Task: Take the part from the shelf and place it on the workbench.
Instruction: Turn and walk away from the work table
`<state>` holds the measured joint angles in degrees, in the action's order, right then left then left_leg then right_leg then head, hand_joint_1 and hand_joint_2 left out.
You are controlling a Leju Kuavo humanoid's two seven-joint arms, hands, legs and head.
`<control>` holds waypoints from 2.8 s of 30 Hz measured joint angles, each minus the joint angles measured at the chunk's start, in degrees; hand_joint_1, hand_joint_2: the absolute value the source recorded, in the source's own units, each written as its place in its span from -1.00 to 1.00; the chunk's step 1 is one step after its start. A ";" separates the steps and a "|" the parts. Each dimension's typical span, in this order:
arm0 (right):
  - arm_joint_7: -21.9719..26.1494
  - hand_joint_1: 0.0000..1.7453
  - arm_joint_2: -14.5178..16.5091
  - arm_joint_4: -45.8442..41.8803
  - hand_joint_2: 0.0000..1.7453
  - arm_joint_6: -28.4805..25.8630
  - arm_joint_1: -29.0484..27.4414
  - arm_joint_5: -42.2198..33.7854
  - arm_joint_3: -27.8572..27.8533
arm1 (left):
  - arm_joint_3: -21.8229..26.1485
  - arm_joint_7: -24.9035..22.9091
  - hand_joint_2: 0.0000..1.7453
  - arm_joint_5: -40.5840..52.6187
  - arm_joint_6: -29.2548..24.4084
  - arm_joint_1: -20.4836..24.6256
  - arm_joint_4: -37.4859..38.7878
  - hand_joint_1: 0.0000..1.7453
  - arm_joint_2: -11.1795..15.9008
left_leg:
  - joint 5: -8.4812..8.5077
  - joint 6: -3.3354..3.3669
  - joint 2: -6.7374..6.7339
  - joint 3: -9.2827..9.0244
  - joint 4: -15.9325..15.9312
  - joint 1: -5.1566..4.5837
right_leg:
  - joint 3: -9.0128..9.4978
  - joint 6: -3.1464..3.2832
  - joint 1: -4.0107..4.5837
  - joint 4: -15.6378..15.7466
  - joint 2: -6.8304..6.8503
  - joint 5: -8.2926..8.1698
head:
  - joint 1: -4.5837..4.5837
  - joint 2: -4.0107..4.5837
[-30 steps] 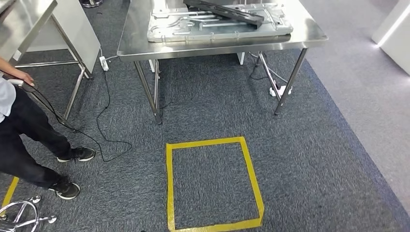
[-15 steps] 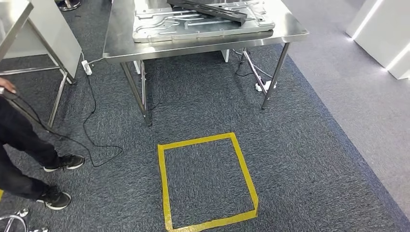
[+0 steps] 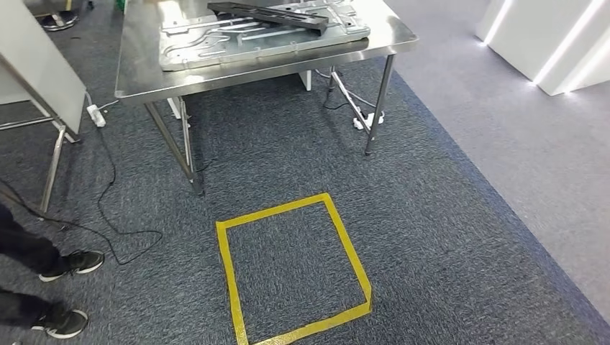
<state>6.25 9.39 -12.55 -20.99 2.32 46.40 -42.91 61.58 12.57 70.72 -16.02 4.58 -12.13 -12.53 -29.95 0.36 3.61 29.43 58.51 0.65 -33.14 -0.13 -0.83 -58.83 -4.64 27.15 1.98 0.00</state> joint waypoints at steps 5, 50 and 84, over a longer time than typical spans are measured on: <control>-0.07 -1.00 0.08 0.00 -1.00 0.03 -0.20 0.02 0.00 | 0.03 0.08 -1.00 -0.13 -0.01 0.22 0.00 -1.00 -0.01 | 1.05 1.74 -1.93 -0.73 -2.22 -0.02 | -1.43 -1.70 -0.19 -1.43 0.44 0.55 | 0.11 0.00; -0.83 -1.00 0.81 0.09 -1.00 0.90 -0.49 1.90 0.31 | 0.34 -0.66 -1.00 -0.29 -0.20 -0.12 0.00 -1.00 -0.04 | -0.12 1.11 -9.95 -1.01 -1.27 -1.02 | 0.72 -1.34 -0.07 -0.21 8.03 0.73 | 0.25 0.00; -1.46 -1.00 1.00 0.15 -1.00 0.99 -0.77 2.98 0.43 | 1.40 0.62 -1.00 -1.03 0.99 -0.19 0.00 -1.00 0.21 | -1.24 0.80 -8.69 0.00 0.64 -0.82 | 1.29 0.39 0.45 1.01 6.88 -0.05 | 0.29 0.00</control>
<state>4.79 10.39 -12.39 -20.00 1.55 49.38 -42.48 62.98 13.19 69.69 -15.02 4.40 -12.13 -12.32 -31.19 1.16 -5.08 29.42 59.16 -0.17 -31.86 0.26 -0.38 -57.81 2.24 27.10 2.28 0.00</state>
